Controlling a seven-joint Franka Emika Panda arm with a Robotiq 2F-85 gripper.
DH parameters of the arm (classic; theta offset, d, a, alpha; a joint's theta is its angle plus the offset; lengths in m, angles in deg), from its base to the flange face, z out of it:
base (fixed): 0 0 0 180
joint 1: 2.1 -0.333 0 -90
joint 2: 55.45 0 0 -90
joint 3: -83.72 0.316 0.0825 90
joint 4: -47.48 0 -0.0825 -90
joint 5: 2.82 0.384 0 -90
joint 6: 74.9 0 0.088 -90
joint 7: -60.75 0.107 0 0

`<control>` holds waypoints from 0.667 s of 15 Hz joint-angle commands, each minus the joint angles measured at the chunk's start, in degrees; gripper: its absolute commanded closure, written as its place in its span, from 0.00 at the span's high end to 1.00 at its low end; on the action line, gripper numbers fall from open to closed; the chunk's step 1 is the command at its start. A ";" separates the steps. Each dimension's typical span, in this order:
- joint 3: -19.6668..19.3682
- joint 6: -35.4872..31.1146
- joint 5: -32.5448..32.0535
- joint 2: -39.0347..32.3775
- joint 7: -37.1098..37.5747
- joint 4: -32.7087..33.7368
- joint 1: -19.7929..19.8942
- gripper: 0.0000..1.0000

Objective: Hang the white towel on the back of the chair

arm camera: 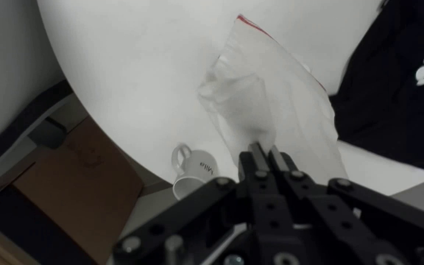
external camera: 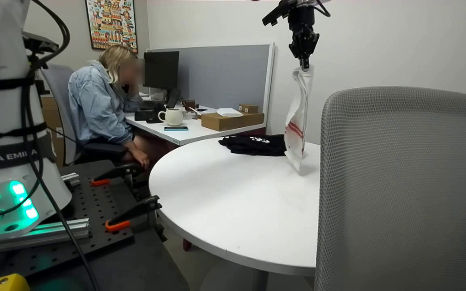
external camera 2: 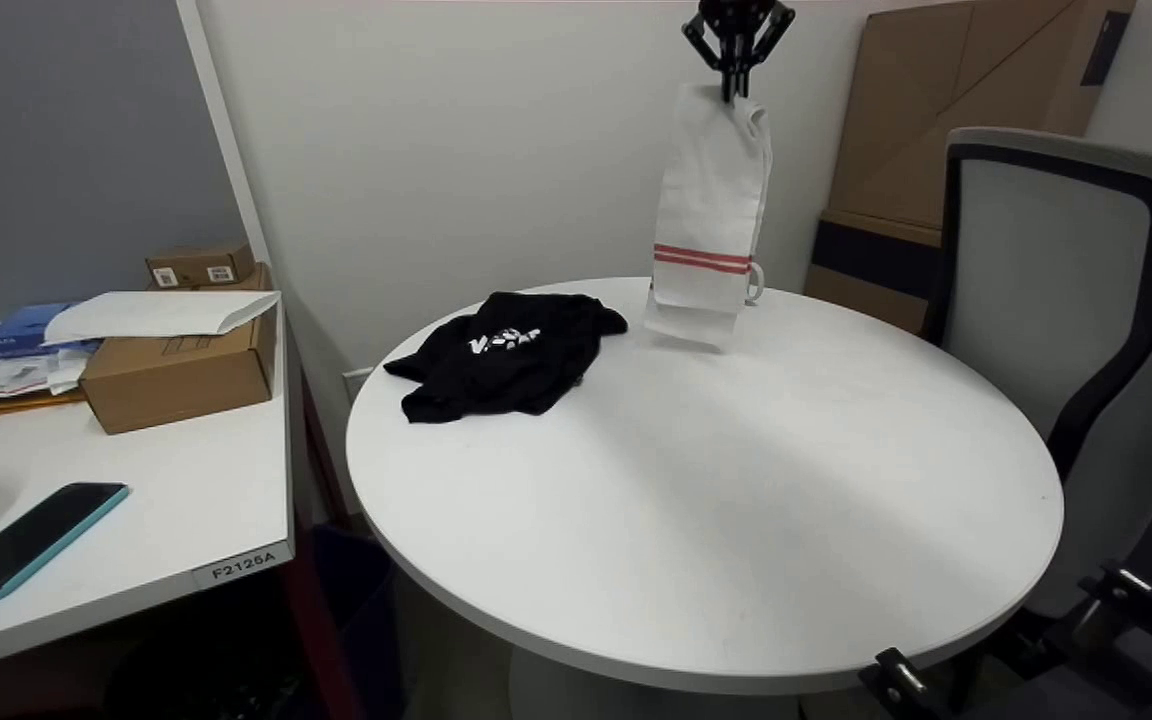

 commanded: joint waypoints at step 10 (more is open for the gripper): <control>-8.15 13.28 -0.27 -1.63 17.23 15.84 4.64 0.01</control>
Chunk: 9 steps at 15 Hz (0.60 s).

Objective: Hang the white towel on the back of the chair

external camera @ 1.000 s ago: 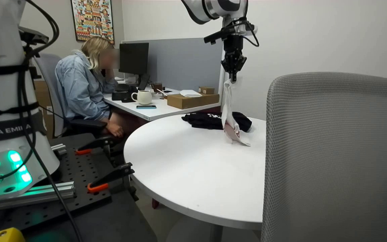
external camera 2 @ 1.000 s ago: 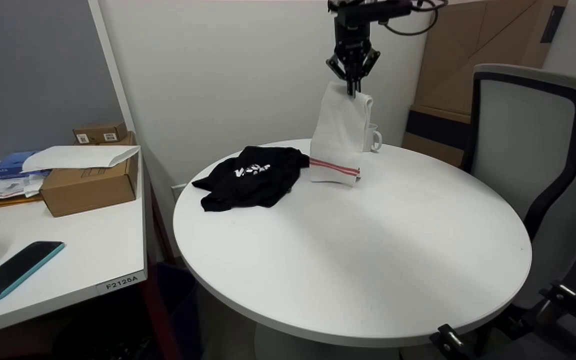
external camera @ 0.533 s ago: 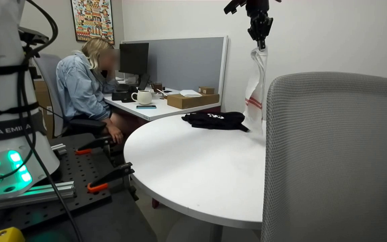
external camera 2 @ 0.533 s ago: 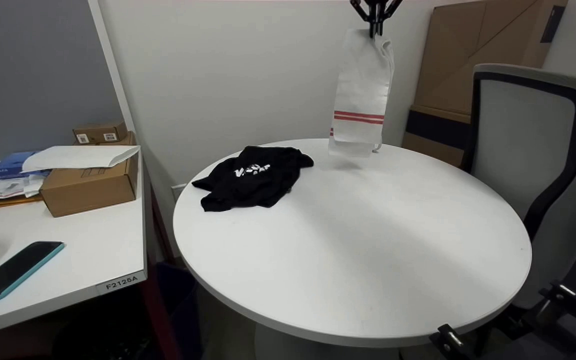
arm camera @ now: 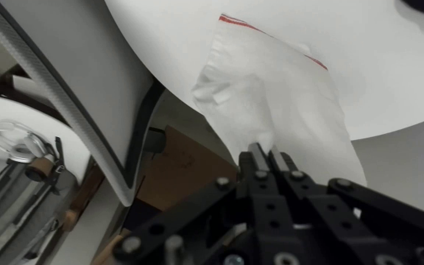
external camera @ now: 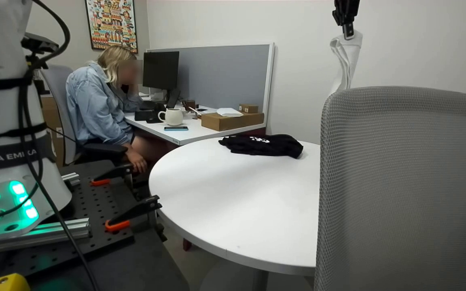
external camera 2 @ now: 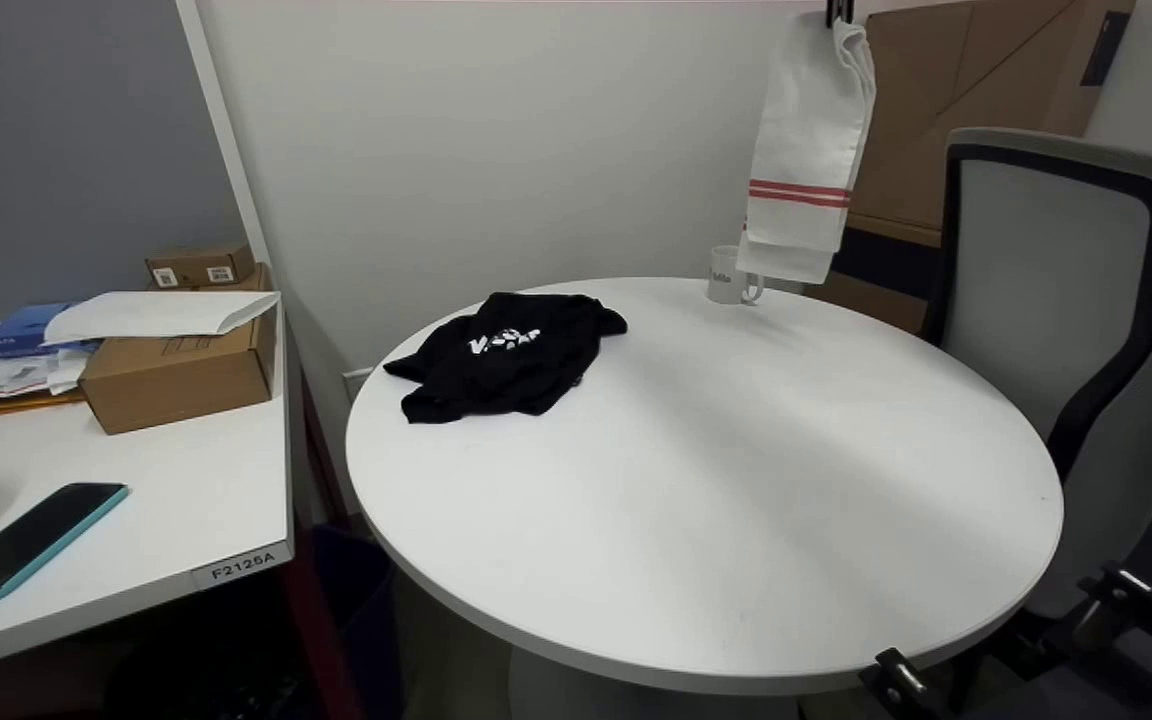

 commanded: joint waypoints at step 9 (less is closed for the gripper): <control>-6.57 12.52 0.57 5.40 13.51 2.00 4.21 0.01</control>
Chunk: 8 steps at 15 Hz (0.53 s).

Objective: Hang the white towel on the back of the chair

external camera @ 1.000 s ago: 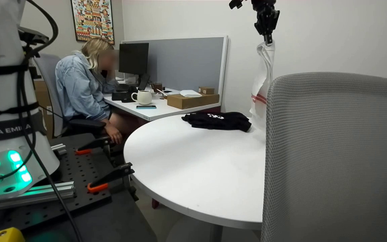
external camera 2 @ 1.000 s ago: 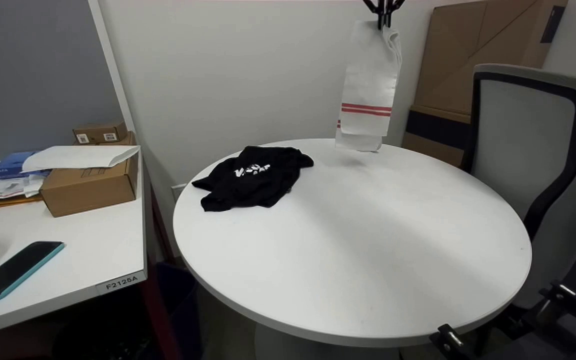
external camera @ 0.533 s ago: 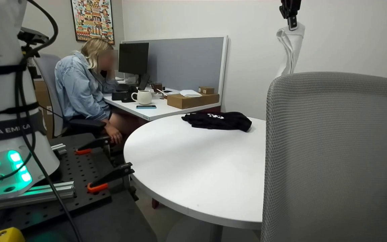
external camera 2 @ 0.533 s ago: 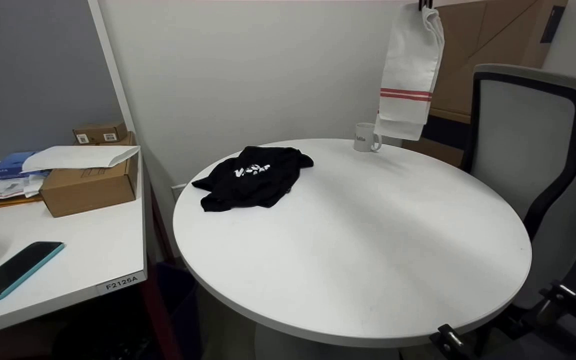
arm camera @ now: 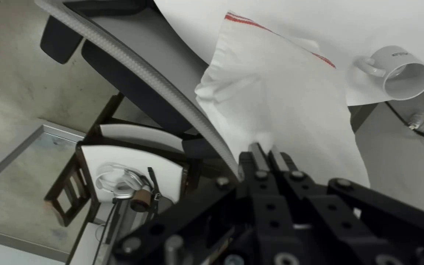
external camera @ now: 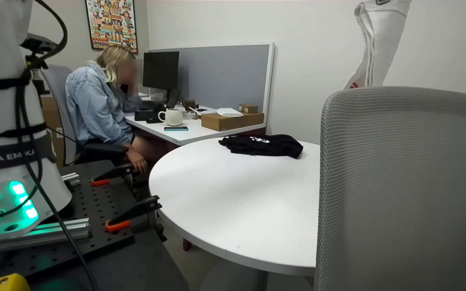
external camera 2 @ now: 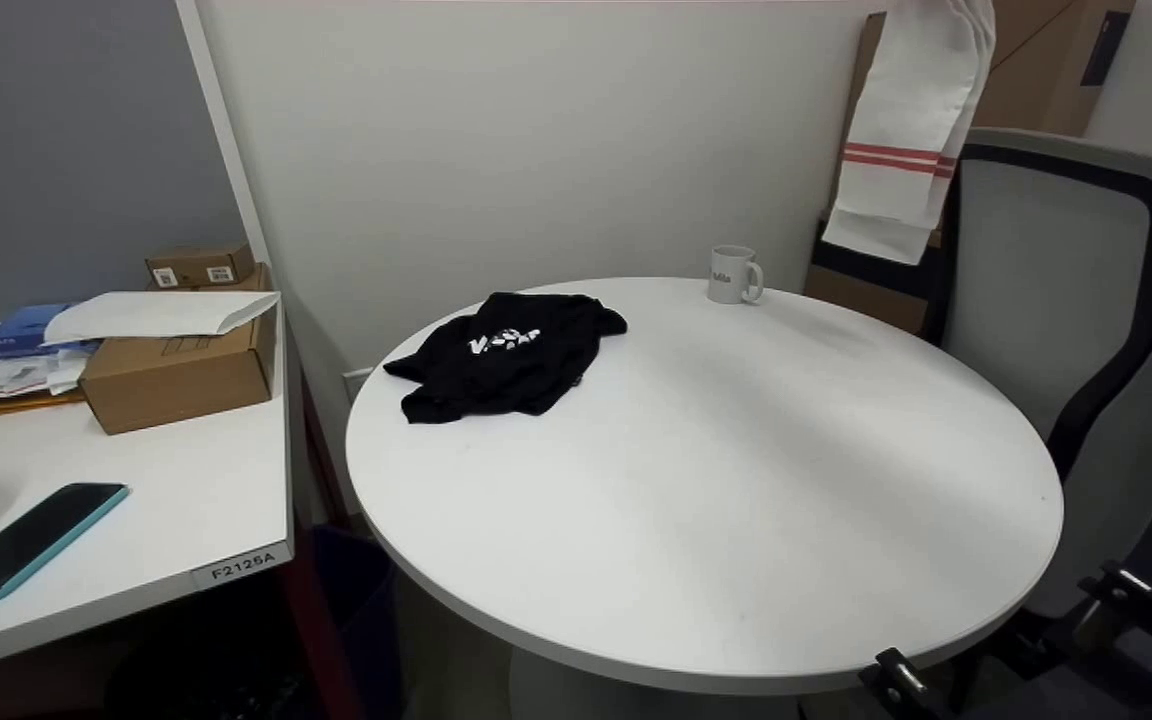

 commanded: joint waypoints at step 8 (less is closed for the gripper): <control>-4.26 3.39 2.83 7.34 6.23 -8.82 4.40 0.01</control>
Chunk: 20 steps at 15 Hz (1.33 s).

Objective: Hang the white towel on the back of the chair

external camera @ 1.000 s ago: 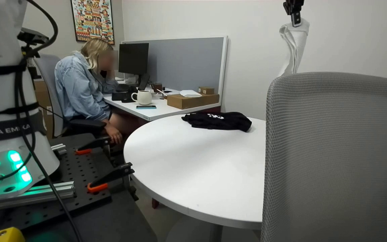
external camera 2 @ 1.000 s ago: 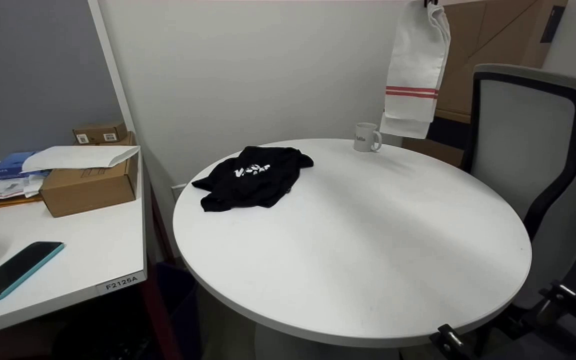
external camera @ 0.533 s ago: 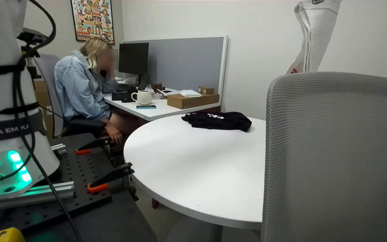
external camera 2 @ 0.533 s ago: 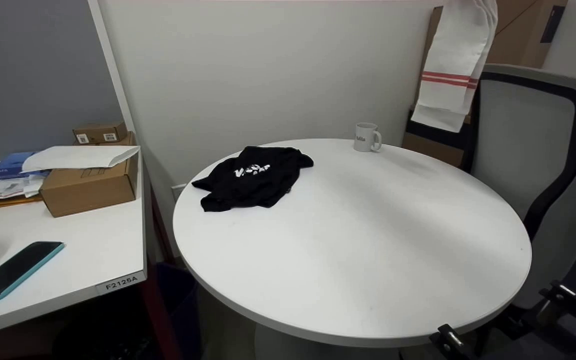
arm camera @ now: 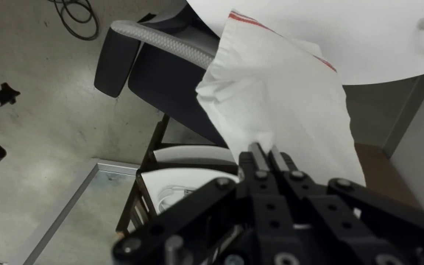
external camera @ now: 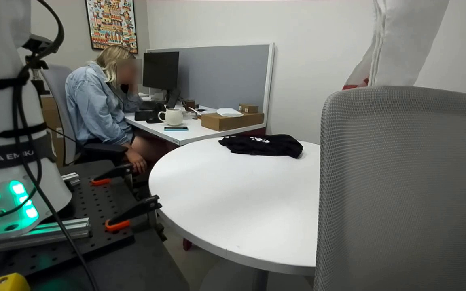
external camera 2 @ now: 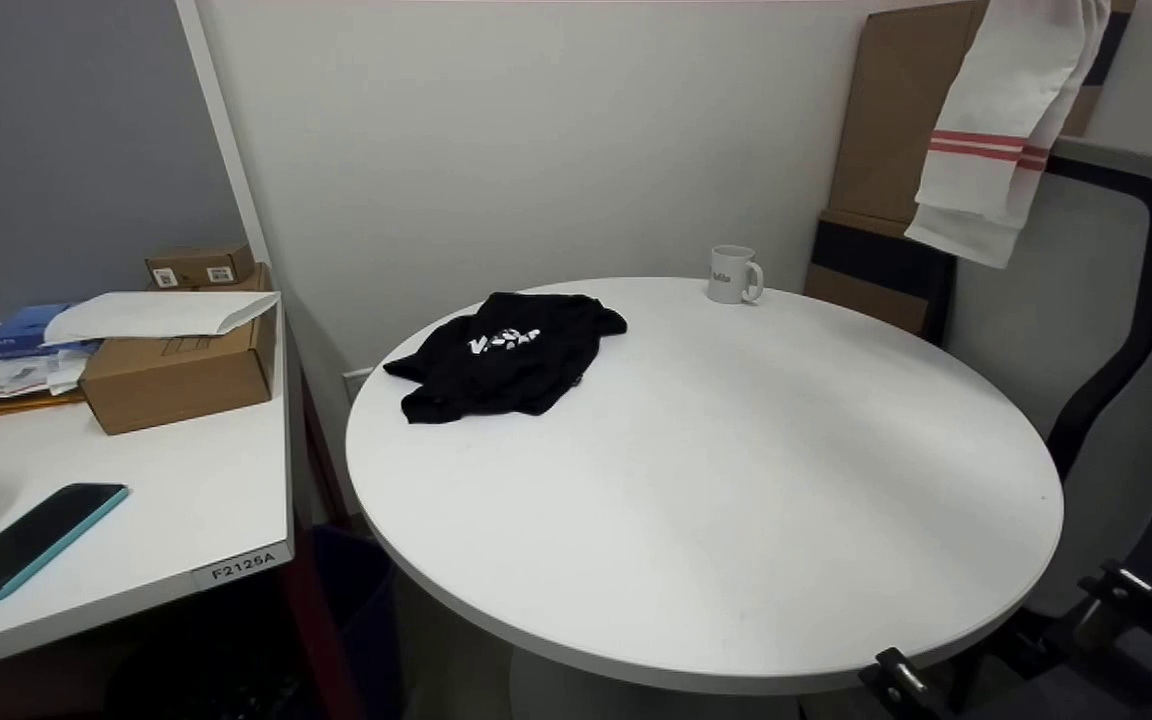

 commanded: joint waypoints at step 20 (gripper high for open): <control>-1.15 -0.11 2.08 -2.10 2.32 1.14 10.09 0.01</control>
